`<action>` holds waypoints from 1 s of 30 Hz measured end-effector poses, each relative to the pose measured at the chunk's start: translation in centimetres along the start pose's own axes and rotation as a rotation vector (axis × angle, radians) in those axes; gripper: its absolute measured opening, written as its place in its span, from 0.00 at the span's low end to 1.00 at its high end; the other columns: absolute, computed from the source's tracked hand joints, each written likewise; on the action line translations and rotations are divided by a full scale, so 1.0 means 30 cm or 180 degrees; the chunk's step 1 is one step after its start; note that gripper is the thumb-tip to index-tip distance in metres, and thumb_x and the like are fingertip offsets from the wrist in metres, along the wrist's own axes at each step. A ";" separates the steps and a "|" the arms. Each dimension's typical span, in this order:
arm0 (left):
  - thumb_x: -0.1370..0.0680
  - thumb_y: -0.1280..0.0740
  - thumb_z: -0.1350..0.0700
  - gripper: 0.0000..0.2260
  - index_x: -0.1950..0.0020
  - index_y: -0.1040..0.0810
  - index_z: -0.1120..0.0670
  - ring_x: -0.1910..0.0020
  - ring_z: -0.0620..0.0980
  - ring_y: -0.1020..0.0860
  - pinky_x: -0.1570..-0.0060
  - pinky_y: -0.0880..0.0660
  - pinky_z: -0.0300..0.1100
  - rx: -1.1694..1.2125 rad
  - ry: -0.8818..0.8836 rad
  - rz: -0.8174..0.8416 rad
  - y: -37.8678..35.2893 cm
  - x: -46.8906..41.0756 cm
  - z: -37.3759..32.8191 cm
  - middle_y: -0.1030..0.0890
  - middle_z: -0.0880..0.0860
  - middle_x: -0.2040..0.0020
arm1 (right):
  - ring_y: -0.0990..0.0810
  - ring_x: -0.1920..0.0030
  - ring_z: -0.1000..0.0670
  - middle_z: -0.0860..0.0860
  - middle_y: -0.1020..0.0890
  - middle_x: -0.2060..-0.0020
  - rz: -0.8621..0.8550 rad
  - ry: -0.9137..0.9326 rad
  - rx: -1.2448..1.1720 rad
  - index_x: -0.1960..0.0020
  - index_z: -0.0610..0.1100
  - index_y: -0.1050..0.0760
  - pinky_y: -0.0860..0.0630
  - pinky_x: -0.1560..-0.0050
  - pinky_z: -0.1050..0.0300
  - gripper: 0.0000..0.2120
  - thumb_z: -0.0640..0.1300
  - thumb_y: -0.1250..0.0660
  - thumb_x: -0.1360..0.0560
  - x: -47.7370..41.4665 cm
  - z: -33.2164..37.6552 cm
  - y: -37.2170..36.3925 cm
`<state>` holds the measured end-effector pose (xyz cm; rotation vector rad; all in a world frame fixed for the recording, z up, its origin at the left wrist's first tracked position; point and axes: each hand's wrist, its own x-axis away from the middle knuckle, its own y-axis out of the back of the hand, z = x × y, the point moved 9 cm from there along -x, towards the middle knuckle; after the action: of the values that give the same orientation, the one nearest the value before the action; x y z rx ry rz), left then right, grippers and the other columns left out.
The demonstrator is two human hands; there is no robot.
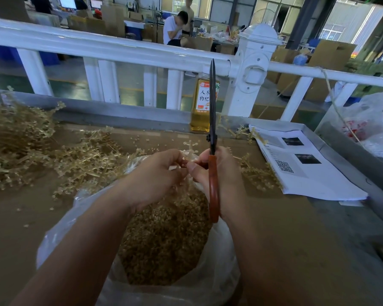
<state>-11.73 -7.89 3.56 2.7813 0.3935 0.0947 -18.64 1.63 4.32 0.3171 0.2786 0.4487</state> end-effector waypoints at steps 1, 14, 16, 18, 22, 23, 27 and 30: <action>0.21 0.38 0.61 0.07 0.59 0.26 0.55 0.77 0.45 0.26 0.77 0.29 0.38 -0.0028 0.0025 -0.0058 0.005 0.000 0.003 0.25 0.51 0.71 | 0.24 0.62 0.58 0.56 0.23 0.62 -0.0017 0.0013 0.0015 0.54 0.49 0.33 0.30 0.68 0.73 0.12 0.44 0.29 0.29 0.000 0.001 -0.002; 0.24 0.37 0.57 0.13 0.69 0.24 0.55 0.77 0.44 0.34 0.73 0.37 0.38 -0.0332 0.0281 -0.0208 0.005 -0.020 0.031 0.31 0.44 0.79 | 0.21 0.58 0.51 0.53 0.24 0.62 -0.0035 -0.0203 0.0121 0.61 0.52 0.36 0.23 0.52 0.58 0.16 0.44 0.28 0.30 -0.023 -0.044 -0.014; 0.24 0.35 0.56 0.13 0.69 0.23 0.53 0.77 0.42 0.34 0.72 0.37 0.39 -0.0401 0.0165 -0.0245 0.007 -0.018 0.020 0.31 0.44 0.80 | 0.19 0.53 0.44 0.48 0.22 0.58 -0.0037 -0.0287 0.0078 0.62 0.52 0.37 0.23 0.47 0.44 0.16 0.44 0.28 0.30 -0.020 -0.040 -0.014; 0.23 0.36 0.55 0.12 0.66 0.22 0.54 0.79 0.40 0.35 0.75 0.36 0.36 -0.0551 0.0000 -0.0278 0.003 -0.013 0.004 0.31 0.43 0.80 | 0.19 0.52 0.43 0.46 0.21 0.57 -0.0087 -0.0283 0.0085 0.62 0.52 0.37 0.24 0.46 0.43 0.17 0.44 0.28 0.30 -0.018 -0.035 -0.009; 0.23 0.36 0.60 0.16 0.71 0.24 0.54 0.79 0.41 0.35 0.78 0.40 0.32 -0.0815 -0.0188 -0.0349 0.011 -0.007 -0.014 0.32 0.45 0.79 | 0.19 0.52 0.42 0.49 0.23 0.59 -0.0137 -0.0325 0.0072 0.62 0.52 0.38 0.23 0.46 0.43 0.18 0.43 0.27 0.31 -0.020 -0.034 -0.006; 0.22 0.36 0.61 0.17 0.72 0.25 0.53 0.79 0.41 0.35 0.78 0.40 0.31 -0.0849 -0.0174 -0.0358 0.013 -0.007 -0.013 0.32 0.45 0.78 | 0.19 0.52 0.43 0.50 0.23 0.60 -0.0135 -0.0309 0.0105 0.63 0.53 0.38 0.23 0.47 0.44 0.18 0.43 0.27 0.31 -0.018 -0.032 -0.008; 0.22 0.38 0.63 0.18 0.72 0.28 0.52 0.76 0.43 0.34 0.78 0.40 0.31 -0.0976 -0.0163 -0.0411 0.015 -0.005 -0.024 0.29 0.49 0.74 | 0.19 0.54 0.43 0.50 0.22 0.60 -0.0149 -0.0221 0.0122 0.62 0.53 0.38 0.24 0.47 0.44 0.17 0.44 0.27 0.30 -0.007 -0.019 -0.003; 0.22 0.38 0.64 0.18 0.72 0.26 0.53 0.78 0.41 0.35 0.78 0.39 0.32 -0.0736 -0.0192 -0.0453 0.017 0.002 -0.032 0.30 0.49 0.75 | 0.19 0.54 0.44 0.50 0.22 0.61 -0.0239 -0.0224 -0.0028 0.62 0.52 0.36 0.24 0.46 0.43 0.16 0.45 0.27 0.31 -0.002 -0.014 0.014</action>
<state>-11.65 -8.03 4.63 2.5146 0.5282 0.0209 -19.00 2.07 4.12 0.3121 0.2189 0.3641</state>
